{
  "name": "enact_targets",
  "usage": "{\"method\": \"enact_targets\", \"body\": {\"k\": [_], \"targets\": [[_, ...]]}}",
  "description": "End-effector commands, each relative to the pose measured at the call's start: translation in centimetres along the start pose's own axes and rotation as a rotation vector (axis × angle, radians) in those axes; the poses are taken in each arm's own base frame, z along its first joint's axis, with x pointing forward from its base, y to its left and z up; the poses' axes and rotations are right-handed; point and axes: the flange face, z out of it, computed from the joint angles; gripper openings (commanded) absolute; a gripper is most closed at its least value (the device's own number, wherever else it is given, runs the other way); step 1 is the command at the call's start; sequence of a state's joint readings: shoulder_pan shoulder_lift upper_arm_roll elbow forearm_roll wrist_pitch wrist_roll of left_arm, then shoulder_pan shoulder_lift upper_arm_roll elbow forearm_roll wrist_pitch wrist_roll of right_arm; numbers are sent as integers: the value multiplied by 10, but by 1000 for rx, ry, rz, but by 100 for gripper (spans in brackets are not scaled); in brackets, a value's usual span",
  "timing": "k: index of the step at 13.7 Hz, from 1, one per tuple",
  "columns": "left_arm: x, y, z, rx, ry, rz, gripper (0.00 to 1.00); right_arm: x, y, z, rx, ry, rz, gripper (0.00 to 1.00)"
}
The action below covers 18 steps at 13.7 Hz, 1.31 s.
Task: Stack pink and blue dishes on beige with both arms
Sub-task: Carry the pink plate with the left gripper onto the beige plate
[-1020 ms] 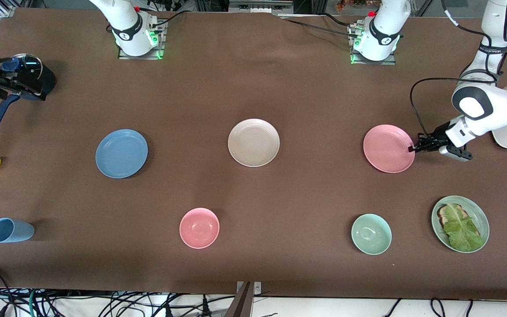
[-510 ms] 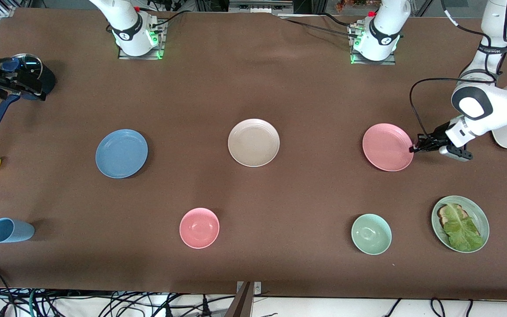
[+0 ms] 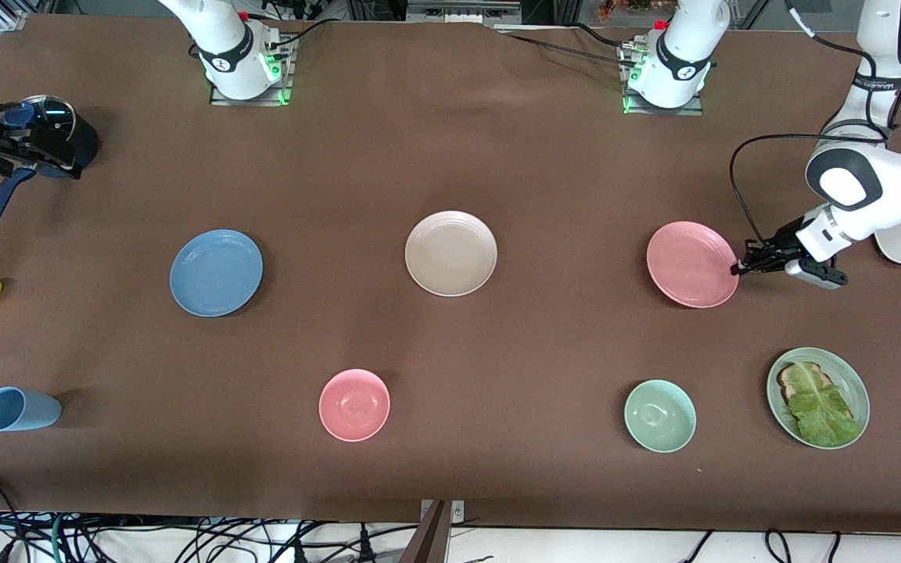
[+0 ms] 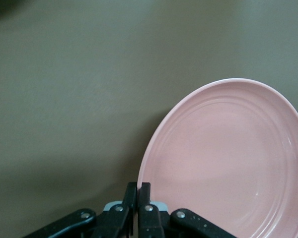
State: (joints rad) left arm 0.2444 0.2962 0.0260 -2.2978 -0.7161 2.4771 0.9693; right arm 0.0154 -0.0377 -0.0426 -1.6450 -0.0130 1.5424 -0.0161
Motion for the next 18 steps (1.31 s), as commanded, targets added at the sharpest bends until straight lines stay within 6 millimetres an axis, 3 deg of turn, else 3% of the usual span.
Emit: {"method": "enact_targets", "body": {"k": [1, 8, 16, 18], "targets": [[20, 48, -4, -22, 19, -22, 0, 0, 1, -4, 12, -4, 12, 100], [55, 201, 31, -75, -14, -172, 0, 0, 1, -4, 12, -4, 12, 100], [70, 321, 77, -18, -62, -153, 0, 0, 1, -4, 12, -4, 12, 100], [73, 350, 100, -5, -91, -86, 0, 0, 1, -4, 12, -4, 12, 100]]}}
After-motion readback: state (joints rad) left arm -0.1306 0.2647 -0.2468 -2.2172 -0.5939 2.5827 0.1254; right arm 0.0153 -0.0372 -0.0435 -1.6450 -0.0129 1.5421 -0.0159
